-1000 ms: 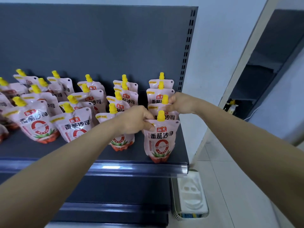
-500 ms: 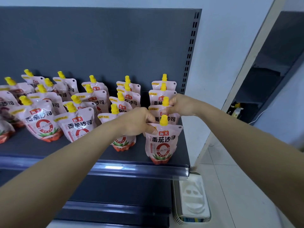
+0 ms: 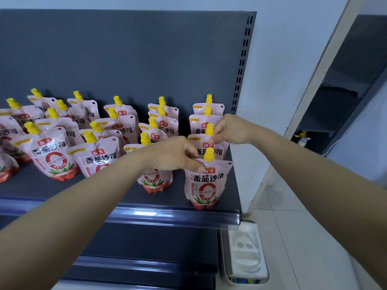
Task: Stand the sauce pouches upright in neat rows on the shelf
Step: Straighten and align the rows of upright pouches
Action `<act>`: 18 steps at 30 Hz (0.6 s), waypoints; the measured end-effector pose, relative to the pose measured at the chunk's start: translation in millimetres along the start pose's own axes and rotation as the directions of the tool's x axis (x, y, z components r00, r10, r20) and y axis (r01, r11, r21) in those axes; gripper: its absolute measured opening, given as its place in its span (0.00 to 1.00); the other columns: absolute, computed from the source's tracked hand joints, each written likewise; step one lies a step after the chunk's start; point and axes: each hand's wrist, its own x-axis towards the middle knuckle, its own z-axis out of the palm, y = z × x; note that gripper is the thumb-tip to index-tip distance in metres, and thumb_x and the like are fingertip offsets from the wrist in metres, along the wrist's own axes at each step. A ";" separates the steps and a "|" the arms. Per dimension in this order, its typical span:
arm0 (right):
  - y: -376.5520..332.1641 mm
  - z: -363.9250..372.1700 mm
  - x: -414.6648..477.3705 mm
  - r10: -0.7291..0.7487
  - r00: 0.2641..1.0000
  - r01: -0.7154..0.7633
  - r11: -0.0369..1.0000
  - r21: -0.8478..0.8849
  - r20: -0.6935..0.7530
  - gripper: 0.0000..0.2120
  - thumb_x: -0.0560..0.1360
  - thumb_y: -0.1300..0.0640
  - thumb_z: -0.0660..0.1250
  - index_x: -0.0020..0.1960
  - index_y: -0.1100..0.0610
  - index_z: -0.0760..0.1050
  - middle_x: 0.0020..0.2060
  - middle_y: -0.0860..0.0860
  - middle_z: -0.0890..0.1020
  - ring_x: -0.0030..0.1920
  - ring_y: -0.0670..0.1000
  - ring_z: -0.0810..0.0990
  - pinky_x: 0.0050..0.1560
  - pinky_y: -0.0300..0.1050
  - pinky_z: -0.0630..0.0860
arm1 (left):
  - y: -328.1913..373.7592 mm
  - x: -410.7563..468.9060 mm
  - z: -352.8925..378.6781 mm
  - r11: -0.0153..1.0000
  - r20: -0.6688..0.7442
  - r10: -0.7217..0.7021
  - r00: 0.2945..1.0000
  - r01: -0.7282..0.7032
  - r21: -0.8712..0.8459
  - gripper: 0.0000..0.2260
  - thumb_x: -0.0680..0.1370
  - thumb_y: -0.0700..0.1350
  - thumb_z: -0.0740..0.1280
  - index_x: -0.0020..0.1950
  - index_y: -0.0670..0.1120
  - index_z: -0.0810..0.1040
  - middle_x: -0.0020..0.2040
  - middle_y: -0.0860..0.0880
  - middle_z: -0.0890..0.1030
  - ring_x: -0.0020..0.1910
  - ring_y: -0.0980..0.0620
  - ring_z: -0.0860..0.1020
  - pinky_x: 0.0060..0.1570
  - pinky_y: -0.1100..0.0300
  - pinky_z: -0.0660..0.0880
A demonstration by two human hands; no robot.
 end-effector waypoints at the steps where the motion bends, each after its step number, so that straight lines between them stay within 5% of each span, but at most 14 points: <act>1: -0.1 -0.8 -0.5 -0.002 1.000 0.002 1.000 -0.003 0.018 0.12 0.73 0.57 0.71 0.44 0.67 0.83 0.29 0.55 0.78 0.30 0.49 0.70 0.36 0.41 0.67 | 0.0 -0.6 -0.3 1.000 -0.002 0.005 1.000 -0.005 -0.006 0.09 0.72 0.51 0.71 0.48 0.48 0.84 0.48 0.50 0.85 0.51 0.51 0.81 0.59 0.48 0.75; 8: -1.7 -5.2 1.6 0.004 0.998 -0.002 1.000 -0.028 0.065 0.12 0.73 0.56 0.71 0.45 0.66 0.84 0.31 0.53 0.79 0.34 0.51 0.72 0.41 0.44 0.69 | 2.2 -0.8 -2.2 0.998 -0.024 0.021 1.000 -0.019 0.064 0.05 0.74 0.43 0.69 0.46 0.43 0.84 0.46 0.45 0.85 0.47 0.49 0.81 0.57 0.49 0.76; 12: -1.6 -6.7 3.0 0.020 0.996 -0.017 0.999 -0.030 0.085 0.12 0.73 0.56 0.71 0.48 0.65 0.84 0.44 0.59 0.85 0.42 0.54 0.78 0.49 0.47 0.74 | 2.1 -0.9 -2.3 0.998 -0.021 0.028 0.999 -0.026 0.064 0.07 0.74 0.43 0.69 0.46 0.42 0.84 0.47 0.42 0.84 0.49 0.45 0.80 0.57 0.46 0.75; 16: -5.4 -10.5 0.6 0.052 0.988 -0.041 0.996 -0.078 0.145 0.14 0.74 0.53 0.70 0.49 0.65 0.82 0.43 0.60 0.82 0.41 0.52 0.77 0.41 0.40 0.74 | 1.6 -4.2 -4.3 0.999 0.003 0.034 0.999 -0.034 0.026 0.08 0.74 0.46 0.70 0.49 0.43 0.84 0.48 0.45 0.85 0.51 0.49 0.81 0.58 0.49 0.75; 18: -8.9 -16.4 -2.4 0.053 0.985 -0.037 0.994 -0.099 0.161 0.15 0.73 0.51 0.71 0.47 0.63 0.83 0.42 0.58 0.81 0.42 0.52 0.77 0.44 0.43 0.76 | 3.5 -9.2 -8.6 0.999 -0.022 0.043 0.999 -0.043 -0.006 0.10 0.73 0.48 0.70 0.50 0.45 0.84 0.49 0.48 0.85 0.51 0.53 0.81 0.58 0.55 0.76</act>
